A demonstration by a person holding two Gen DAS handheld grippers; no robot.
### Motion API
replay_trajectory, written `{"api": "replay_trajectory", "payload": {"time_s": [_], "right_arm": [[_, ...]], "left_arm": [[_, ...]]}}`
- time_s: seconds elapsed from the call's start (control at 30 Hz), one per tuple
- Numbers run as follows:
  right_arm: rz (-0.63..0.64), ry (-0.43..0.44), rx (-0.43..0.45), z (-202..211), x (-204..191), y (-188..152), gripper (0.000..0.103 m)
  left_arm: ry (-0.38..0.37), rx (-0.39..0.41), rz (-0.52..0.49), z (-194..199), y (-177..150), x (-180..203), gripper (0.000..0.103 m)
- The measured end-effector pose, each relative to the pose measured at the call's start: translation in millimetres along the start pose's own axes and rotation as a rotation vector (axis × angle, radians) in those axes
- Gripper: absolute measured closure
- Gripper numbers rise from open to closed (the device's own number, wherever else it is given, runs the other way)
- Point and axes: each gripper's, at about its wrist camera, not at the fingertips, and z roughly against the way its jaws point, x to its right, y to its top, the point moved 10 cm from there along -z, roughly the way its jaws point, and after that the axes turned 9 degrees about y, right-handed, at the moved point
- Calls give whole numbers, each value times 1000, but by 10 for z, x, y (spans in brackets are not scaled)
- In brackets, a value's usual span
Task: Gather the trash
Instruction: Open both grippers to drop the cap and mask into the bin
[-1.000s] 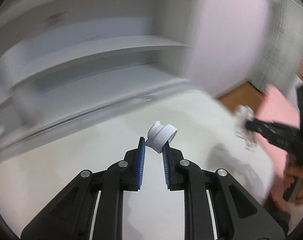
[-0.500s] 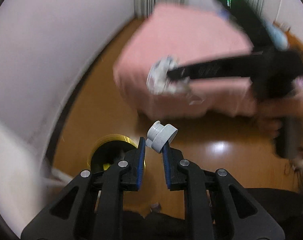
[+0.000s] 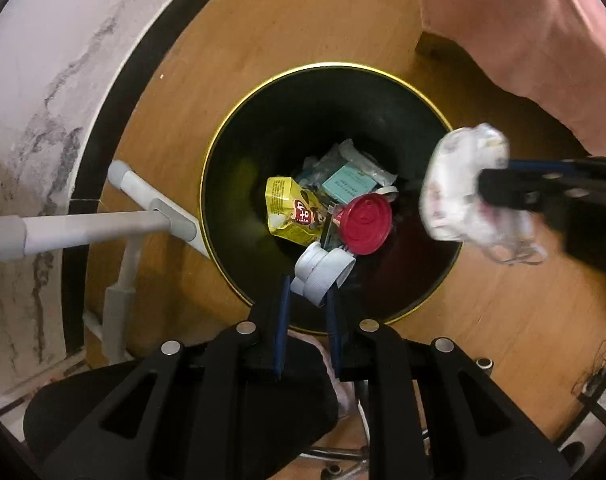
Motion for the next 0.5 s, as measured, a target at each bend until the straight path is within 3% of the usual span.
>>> {"api": "replay_trajectory", "payload": {"time_s": [0.27, 0.3, 0.33, 0.37, 0.43, 0.5], "right_arm": [[-42, 61, 33, -27, -10, 86, 81], [-59, 78, 46, -1, -12, 109, 69], [-72, 86, 53, 27, 6, 116, 44], [-85, 92, 69, 83, 25, 132, 33], [-91, 83, 102, 197, 93, 171, 29], [-114, 81, 130, 352, 170, 179, 28]], "left_arm": [[-15, 11, -13, -17, 117, 118, 84], [-12, 24, -20, 6, 107, 135, 78], [-8, 36, -23, 19, 126, 144, 45], [5, 71, -19, 84, 160, 152, 13], [10, 134, -9, 231, 199, 156, 10], [-10, 143, -15, 320, 195, 214, 10]]}}
